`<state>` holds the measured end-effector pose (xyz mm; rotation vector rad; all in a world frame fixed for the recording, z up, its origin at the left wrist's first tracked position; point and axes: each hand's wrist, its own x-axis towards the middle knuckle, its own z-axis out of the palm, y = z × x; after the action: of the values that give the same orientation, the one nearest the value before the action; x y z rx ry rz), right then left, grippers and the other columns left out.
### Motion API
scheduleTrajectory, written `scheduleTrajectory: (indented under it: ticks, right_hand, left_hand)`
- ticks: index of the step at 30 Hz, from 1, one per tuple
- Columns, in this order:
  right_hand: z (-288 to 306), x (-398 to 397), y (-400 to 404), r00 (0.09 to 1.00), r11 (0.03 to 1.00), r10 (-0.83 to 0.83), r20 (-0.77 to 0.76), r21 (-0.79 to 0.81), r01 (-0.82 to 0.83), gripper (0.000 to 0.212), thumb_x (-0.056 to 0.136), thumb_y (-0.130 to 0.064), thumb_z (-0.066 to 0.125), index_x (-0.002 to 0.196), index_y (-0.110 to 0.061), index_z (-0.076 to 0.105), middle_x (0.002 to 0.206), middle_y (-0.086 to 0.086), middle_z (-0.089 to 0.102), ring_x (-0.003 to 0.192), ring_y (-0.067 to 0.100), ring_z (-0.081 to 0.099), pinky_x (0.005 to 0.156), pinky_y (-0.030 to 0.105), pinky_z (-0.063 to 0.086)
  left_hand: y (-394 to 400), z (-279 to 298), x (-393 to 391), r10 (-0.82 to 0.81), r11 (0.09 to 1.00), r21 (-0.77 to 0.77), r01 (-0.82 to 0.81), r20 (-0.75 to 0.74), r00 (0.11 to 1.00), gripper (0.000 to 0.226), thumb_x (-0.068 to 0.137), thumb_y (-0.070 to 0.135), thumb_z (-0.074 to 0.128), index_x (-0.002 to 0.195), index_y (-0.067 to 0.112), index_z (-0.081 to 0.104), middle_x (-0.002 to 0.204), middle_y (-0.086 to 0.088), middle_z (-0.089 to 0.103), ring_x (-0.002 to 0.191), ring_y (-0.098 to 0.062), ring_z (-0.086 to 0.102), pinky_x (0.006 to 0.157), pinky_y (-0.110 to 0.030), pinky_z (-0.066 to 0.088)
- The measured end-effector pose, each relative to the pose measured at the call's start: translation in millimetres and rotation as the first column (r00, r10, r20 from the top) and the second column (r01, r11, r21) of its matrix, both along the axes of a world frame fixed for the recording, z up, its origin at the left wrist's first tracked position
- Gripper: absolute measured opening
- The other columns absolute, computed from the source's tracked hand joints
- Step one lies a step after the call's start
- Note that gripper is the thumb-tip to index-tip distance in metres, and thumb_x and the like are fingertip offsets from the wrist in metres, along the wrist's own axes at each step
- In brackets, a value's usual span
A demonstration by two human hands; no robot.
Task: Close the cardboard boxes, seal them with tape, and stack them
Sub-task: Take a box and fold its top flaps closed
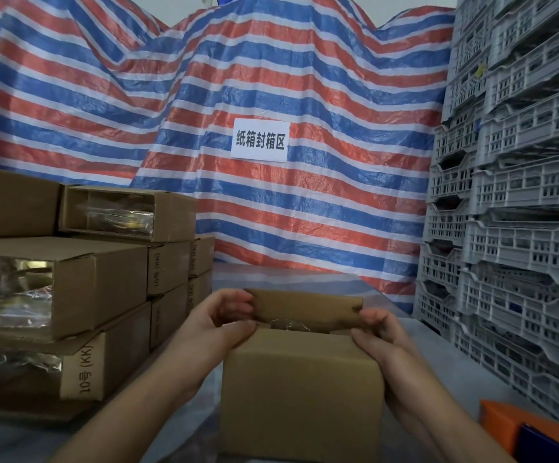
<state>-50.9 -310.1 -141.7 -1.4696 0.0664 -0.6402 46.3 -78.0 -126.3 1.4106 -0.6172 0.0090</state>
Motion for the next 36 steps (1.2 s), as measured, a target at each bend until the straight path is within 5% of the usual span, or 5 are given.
scheduleTrajectory:
  ticks: [6,14,24,31,36]
  right_hand:
    - [1,1,-10,0.982,0.978,0.186,0.046,0.090,-0.189,0.090,0.068,-0.013,0.074,0.148,-0.035,0.041,0.133,-0.014,0.058,0.114,0.008,0.062,0.081,0.026,0.050]
    - [2,1,-16,0.999,0.994,0.039,0.015,-0.099,-0.037,0.039,0.058,-0.038,0.082,0.093,-0.021,0.080,0.127,-0.014,0.064,0.123,0.017,0.058,0.098,0.034,0.046]
    - [-5,2,-8,0.997,0.998,0.057,-0.050,-0.034,-0.059,0.006,0.085,-0.024,0.074,0.080,-0.020,0.075,0.085,0.007,0.071,0.083,0.021,0.061,0.071,0.031,0.045]
    - [-3,-5,-5,0.999,0.996,-0.011,-0.038,-0.094,0.007,0.010,0.089,-0.022,0.070,0.080,-0.024,0.075,0.084,0.000,0.070,0.085,0.019,0.061,0.071,0.030,0.043]
    - [2,-5,-3,0.998,0.990,-0.047,-0.031,-0.136,0.042,0.013,0.074,-0.037,0.074,0.082,-0.027,0.077,0.098,0.005,0.071,0.101,0.026,0.063,0.083,0.035,0.046]
  left_hand:
    - [5,2,4,-0.009,0.995,0.096,0.010,-0.008,1.000,0.074,0.082,0.016,0.076,0.144,0.039,0.041,0.142,0.006,0.048,0.134,-0.015,0.043,0.111,-0.045,0.038]
    - [8,3,1,0.034,0.986,0.158,-0.045,0.068,0.997,0.003,0.085,0.017,0.073,0.081,0.017,0.073,0.118,0.016,0.067,0.111,-0.009,0.061,0.092,-0.029,0.047]
    - [10,8,3,0.017,0.951,0.304,-0.056,0.130,0.991,0.015,0.093,0.016,0.064,0.079,0.012,0.069,0.109,0.014,0.072,0.096,-0.001,0.066,0.074,-0.017,0.045]
    - [1,41,-24,0.010,0.752,0.594,-0.287,0.425,0.905,0.016,0.095,0.035,0.060,0.110,0.040,0.062,0.097,0.011,0.069,0.079,0.000,0.067,0.068,-0.021,0.057]
    - [-25,36,-46,-0.318,0.509,0.771,-0.382,0.581,0.749,0.068,0.088,0.076,0.033,0.149,0.049,0.026,0.157,0.020,0.029,0.141,-0.006,0.032,0.114,-0.041,0.034]
